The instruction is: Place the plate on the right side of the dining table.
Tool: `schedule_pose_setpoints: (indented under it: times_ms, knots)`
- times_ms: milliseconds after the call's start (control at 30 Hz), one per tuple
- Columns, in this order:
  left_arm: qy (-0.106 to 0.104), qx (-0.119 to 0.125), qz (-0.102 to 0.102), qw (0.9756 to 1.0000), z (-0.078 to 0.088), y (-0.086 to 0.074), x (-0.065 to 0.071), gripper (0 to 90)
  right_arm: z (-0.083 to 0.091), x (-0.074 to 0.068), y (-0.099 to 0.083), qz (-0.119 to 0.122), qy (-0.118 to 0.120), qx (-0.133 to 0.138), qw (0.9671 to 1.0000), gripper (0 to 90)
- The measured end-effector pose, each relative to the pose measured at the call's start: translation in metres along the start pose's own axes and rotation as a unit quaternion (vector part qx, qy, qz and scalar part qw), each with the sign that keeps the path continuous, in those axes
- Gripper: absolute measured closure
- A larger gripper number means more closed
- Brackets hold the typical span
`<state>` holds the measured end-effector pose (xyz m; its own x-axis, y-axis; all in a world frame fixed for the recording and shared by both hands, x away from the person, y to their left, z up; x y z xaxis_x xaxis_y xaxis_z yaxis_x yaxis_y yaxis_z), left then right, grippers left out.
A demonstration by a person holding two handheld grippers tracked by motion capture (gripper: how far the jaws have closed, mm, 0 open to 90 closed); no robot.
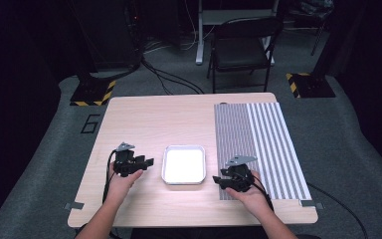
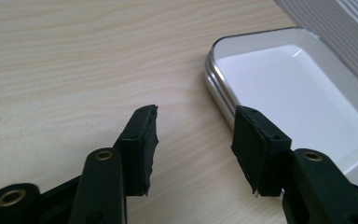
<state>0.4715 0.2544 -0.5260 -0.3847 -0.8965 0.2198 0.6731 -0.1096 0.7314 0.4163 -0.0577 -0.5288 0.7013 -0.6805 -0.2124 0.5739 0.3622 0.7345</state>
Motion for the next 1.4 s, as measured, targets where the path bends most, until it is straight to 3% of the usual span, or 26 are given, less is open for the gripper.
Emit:
schedule_pose_setpoints:
  times_ms: [200,367,500,567,700,767,867,967,1167,1200,1333,1400]
  knots:
    - [-0.001,0.008,-0.011,0.9999,0.006,0.014,0.005,47.3,0.007,0.001,0.009,0.016,-0.014,0.003,0.9998,54.0]
    - [-0.006,0.009,-0.013,0.9999,0.007,0.024,0.014,48.8,0.01,0.001,0.017,-0.001,-0.005,0.0,1.0,55.3]
    - [0.002,0.005,-0.011,0.9999,0.003,0.028,0.023,51.7,0.009,0.007,0.024,-0.03,-0.008,0.016,0.9994,54.6]
    - [-0.012,0.01,0.005,0.9999,-0.001,0.03,0.028,52.6,0.007,0.011,0.025,-0.048,-0.008,0.023,0.9986,55.5]
    - [-0.028,0.004,0.008,0.9996,-0.007,0.023,0.031,54.5,0.004,0.016,0.029,-0.075,-0.004,0.034,0.9966,56.8]
    - [-0.03,0.002,0.006,0.9995,-0.008,0.02,0.03,55.5,0.001,0.017,0.032,-0.077,-0.009,0.04,0.9962,56.7]
    - [-0.04,-0.003,0.025,0.9989,-0.012,0.01,0.025,57.0,-0.004,0.016,0.033,-0.085,-0.011,0.043,0.9954,57.0]
    - [-0.045,-0.01,0.028,0.9985,-0.014,0.005,0.023,59.4,-0.01,0.014,0.034,-0.09,-0.012,0.04,0.995,59.0]
    - [-0.074,-0.006,0.056,0.9957,-0.011,0.003,0.021,63.2,-0.02,0.01,0.037,-0.094,-0.016,0.043,0.9946,61.8]
    - [-0.077,-0.004,0.067,0.9947,-0.011,0.002,0.021,63.5,-0.024,0.008,0.039,-0.104,-0.011,0.049,0.9934,63.7]
    - [-0.076,0.004,0.067,0.9949,-0.011,0.001,0.021,65.3,-0.028,0.006,0.041,-0.121,0.0,0.054,0.9912,65.9]
    - [-0.083,0.006,0.078,0.9935,-0.011,0.001,0.023,65.5,-0.031,0.003,0.042,-0.134,0.008,0.058,0.9892,67.5]
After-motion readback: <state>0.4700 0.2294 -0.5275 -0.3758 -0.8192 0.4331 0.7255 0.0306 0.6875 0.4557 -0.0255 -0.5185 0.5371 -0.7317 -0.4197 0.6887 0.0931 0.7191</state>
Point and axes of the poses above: each handheld gripper's, and its own axes: z roughly backward along the jaws, y roughly out of its top, x roughly to its right, the point moved 7 cm from there along -z, roughly forward along the jaws, and after that the axes turned 5 degrees about y, right-handed, at the moved point
